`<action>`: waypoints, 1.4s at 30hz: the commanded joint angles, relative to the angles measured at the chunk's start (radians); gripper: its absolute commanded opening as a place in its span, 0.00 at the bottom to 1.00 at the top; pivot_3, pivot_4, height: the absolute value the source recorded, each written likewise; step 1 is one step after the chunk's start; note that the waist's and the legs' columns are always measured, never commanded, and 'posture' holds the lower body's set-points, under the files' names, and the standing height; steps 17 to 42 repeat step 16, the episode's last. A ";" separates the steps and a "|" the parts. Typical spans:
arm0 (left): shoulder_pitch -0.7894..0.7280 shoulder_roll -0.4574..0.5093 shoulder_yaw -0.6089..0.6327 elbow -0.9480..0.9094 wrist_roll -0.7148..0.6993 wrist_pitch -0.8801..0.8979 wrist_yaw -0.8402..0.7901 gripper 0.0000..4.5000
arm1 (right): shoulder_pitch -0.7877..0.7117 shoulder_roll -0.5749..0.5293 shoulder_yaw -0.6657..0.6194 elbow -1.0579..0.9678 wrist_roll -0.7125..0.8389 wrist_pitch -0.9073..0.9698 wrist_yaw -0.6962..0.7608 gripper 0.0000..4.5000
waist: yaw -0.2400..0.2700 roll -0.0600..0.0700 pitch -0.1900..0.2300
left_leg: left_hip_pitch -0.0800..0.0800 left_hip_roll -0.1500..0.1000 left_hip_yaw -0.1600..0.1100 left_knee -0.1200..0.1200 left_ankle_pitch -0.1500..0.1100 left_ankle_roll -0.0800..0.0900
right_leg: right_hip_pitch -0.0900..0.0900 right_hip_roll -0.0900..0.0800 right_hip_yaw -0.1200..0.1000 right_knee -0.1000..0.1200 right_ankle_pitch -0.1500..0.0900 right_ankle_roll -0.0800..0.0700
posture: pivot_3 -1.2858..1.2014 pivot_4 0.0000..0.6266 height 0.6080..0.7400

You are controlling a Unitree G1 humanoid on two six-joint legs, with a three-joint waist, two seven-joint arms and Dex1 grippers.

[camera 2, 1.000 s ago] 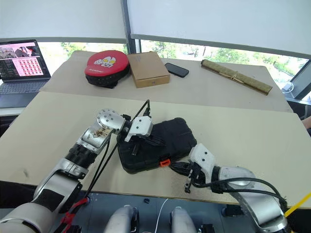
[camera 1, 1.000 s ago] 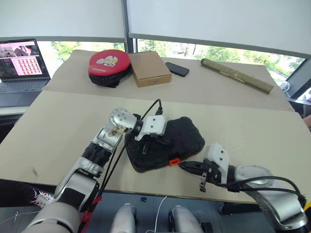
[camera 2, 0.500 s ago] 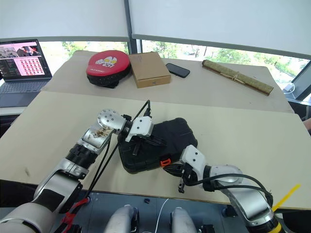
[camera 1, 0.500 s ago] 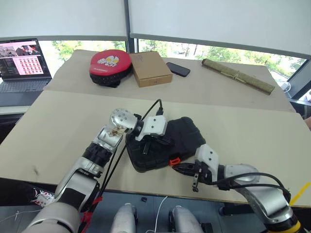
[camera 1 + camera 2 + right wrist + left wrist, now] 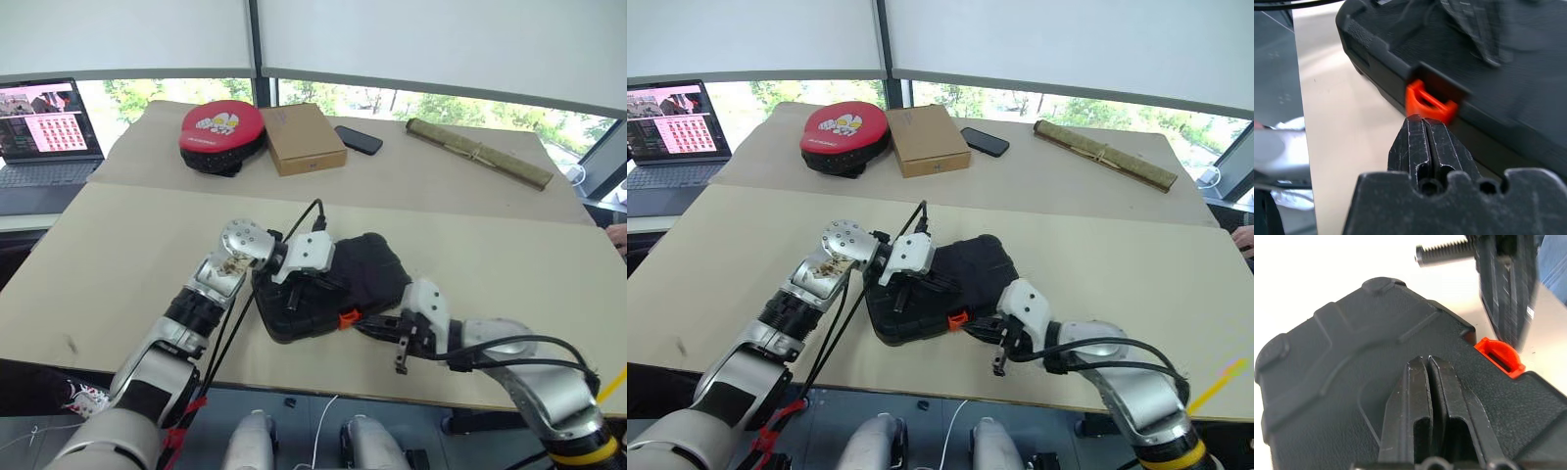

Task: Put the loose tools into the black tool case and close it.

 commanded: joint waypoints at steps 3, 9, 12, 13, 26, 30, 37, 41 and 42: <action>0.088 0.245 0.158 -0.123 -0.121 0.204 -0.095 0.43 | 0.082 -0.152 -0.363 -0.061 0.236 0.082 0.157 0.33 | -0.010 0.002 0.001 | 0.001 0.001 0.000 -0.002 0.000 0.000 | 0.000 0.001 0.000 0.000 0.000 -0.001 | 0.52 0.24 1.00; 0.234 0.563 0.354 -0.263 -0.328 0.504 -0.204 0.90 | 0.137 -0.301 -0.586 0.062 0.370 0.158 0.347 0.77 | -0.002 0.000 0.003 | 0.002 0.001 0.000 -0.003 0.000 0.000 | 0.000 -0.001 0.000 -0.001 -0.001 -0.001 | 0.52 0.24 1.00; 0.313 0.620 0.450 -0.299 -0.371 0.547 -0.176 1.00 | 0.130 -0.332 -0.572 0.114 0.339 0.118 0.391 0.99 | 0.002 0.000 0.003 | 0.002 0.001 0.001 -0.003 0.000 0.000 | 0.000 -0.002 -0.001 -0.001 -0.001 -0.001 | 0.52 0.24 1.00; 0.336 0.627 0.479 -0.304 -0.381 0.554 -0.160 1.00 | 0.118 -0.335 -0.561 0.132 0.331 0.106 0.394 0.99 | 0.007 0.000 0.003 | 0.002 0.001 0.001 -0.003 0.000 0.000 | 0.000 -0.003 -0.001 -0.001 -0.001 -0.001 | 0.52 0.24 1.00; 0.394 0.635 0.533 -0.325 -0.395 0.545 -0.136 1.00 | 0.082 -0.335 -0.541 0.174 0.323 0.090 0.396 0.99 | 0.013 0.001 0.003 | 0.002 0.000 0.002 -0.003 0.000 0.000 | 0.000 -0.003 -0.001 -0.001 -0.001 -0.001 | 0.52 0.24 1.00; 0.394 0.635 0.533 -0.325 -0.395 0.545 -0.136 1.00 | 0.082 -0.335 -0.541 0.174 0.323 0.090 0.396 0.99 | 0.013 0.001 0.003 | 0.002 0.000 0.002 -0.003 0.000 0.000 | 0.000 -0.003 -0.001 -0.001 -0.001 -0.001 | 0.52 0.24 1.00; 0.394 0.635 0.533 -0.325 -0.395 0.545 -0.136 1.00 | 0.082 -0.335 -0.541 0.174 0.323 0.090 0.396 0.99 | 0.013 0.001 0.003 | 0.002 0.000 0.002 -0.003 0.000 0.000 | 0.000 -0.003 -0.001 -0.001 -0.001 -0.001 | 0.52 0.24 1.00; 0.394 0.635 0.533 -0.325 -0.395 0.545 -0.136 1.00 | 0.082 -0.335 -0.541 0.174 0.323 0.090 0.396 0.99 | 0.013 0.001 0.003 | 0.002 0.000 0.002 -0.003 0.000 0.000 | 0.000 -0.003 -0.001 -0.001 -0.001 -0.001 | 0.52 0.24 1.00; 0.394 0.635 0.533 -0.325 -0.395 0.545 -0.136 1.00 | 0.082 -0.335 -0.541 0.174 0.323 0.090 0.396 0.99 | 0.013 0.001 0.003 | 0.002 0.000 0.002 -0.003 0.000 0.000 | 0.000 -0.003 -0.001 -0.001 -0.001 -0.001 | 0.52 0.24 1.00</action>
